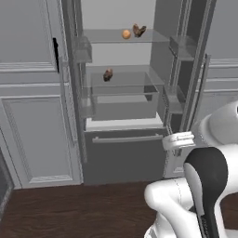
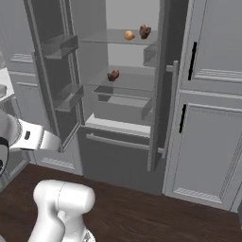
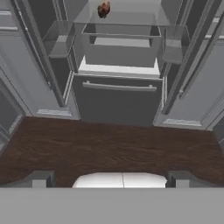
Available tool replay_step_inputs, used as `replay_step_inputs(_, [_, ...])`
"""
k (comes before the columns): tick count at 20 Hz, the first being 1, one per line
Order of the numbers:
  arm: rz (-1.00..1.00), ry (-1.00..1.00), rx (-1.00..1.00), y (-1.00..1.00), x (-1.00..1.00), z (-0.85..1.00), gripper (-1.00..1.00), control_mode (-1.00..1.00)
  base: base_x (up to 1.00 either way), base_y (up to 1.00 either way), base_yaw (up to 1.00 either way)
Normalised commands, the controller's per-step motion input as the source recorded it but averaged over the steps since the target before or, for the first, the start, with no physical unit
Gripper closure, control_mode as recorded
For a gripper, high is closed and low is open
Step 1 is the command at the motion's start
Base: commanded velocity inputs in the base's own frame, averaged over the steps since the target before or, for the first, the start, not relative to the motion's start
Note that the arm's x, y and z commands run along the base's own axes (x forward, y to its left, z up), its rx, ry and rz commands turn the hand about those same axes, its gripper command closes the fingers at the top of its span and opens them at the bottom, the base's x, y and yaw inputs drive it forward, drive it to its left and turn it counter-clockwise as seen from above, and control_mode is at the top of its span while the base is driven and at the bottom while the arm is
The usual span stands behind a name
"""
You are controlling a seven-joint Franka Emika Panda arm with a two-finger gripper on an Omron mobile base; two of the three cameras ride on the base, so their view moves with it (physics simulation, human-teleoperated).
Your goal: Place one squash and one steak in each tupperware on the nearby counter, to pack two identical lunches.
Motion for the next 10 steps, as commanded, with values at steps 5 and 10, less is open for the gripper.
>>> replay_step_inputs(5, [0.00,0.00,0.00,0.00,0.00,0.00,-1.00,1.00,0.35,-0.10,-0.09])
replay_step_inputs(10, [0.00,0.00,0.00,0.00,0.00,0.00,-1.00,1.00,0.76,-0.01,-0.07])
